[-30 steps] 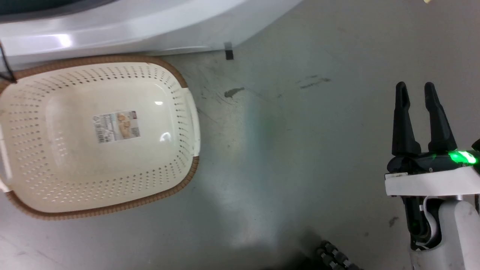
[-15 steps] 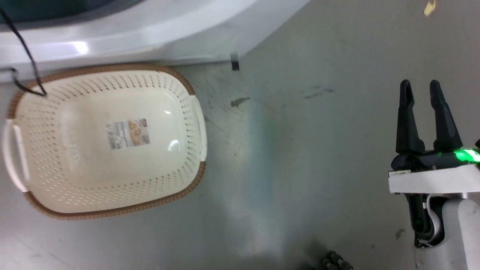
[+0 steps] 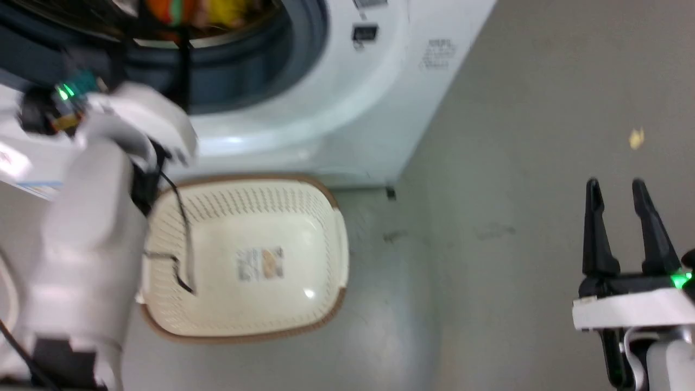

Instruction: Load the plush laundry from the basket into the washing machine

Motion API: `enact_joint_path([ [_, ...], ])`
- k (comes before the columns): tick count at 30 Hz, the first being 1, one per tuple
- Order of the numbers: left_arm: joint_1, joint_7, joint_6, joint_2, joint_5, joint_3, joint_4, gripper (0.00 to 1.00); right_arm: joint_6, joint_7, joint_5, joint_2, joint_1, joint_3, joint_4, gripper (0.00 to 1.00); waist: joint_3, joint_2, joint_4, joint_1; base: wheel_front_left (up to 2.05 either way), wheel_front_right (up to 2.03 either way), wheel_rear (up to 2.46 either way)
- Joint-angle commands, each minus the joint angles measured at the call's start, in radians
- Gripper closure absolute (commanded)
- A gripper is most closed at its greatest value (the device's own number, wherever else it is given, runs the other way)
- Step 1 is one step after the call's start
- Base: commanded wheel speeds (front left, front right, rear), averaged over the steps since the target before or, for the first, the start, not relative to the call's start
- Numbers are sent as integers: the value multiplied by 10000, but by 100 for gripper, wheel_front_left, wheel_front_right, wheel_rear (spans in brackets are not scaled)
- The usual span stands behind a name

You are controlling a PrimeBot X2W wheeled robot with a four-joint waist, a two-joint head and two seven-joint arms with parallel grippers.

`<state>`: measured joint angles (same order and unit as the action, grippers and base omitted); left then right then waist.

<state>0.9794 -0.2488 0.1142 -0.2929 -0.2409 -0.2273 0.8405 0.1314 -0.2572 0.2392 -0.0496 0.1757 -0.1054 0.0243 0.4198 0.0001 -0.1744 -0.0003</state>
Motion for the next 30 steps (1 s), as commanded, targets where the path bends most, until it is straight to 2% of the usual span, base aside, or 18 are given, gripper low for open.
enact_joint_path([
  [1,-677,-102,-78,111,-51,70,-421,0,-7,-46,-152,-6,-270,-77,-18,0,-1423,-1,859,3,0,0,0],
  [5,-2639,-124,-434,452,-284,586,-2549,0,-7,-46,-356,-6,-811,-226,-22,0,-2269,-1,1163,3,0,0,0],
  [6,-4351,-126,-628,613,-313,904,-4032,0,-7,-46,-430,-6,-1120,-244,-33,0,-2767,-1,1279,3,0,0,0],
  [7,-4351,-126,-628,613,-313,904,-4032,0,-7,-46,-430,-6,-1120,-244,-33,0,-2767,-1,1279,3,0,0,0],
  [8,-5385,-127,-788,712,-262,1115,-4953,0,-7,-46,-447,-6,-1298,-226,-53,0,-3022,-1,1324,3,0,0,0],
  [9,-5385,-127,-788,712,-262,1115,-4953,0,-7,-46,-447,-6,-1298,-226,-53,0,-3022,-1,1324,3,0,0,0],
  [10,-6356,-127,-993,885,-185,1320,-5824,0,-7,-46,-448,-6,-1474,-207,-74,0,-3217,-1,1359,3,0,0,0],
  [11,-6356,-127,-993,885,-185,1320,-5824,0,-7,-46,-448,-6,-1474,-207,-74,0,-3217,-1,1359,3,0,0,0],
  [13,-7618,-128,-1270,1102,85,1383,-6642,0,-7,-46,-449,-6,-1701,-197,-85,0,-3434,-1,1423,3,0,0,0],
  [22,-9602,-129,-1901,1474,899,1097,-7015,0,-7,-46,-732,-6,-2202,365,20,0,-3813,-1,1516,3,0,0,0],
  [30,-10134,-129,-1822,1677,1139,920,-7067,0,-7,-46,-870,-6,-2499,530,162,0,-4009,-1,1573,3,0,0,0],
])
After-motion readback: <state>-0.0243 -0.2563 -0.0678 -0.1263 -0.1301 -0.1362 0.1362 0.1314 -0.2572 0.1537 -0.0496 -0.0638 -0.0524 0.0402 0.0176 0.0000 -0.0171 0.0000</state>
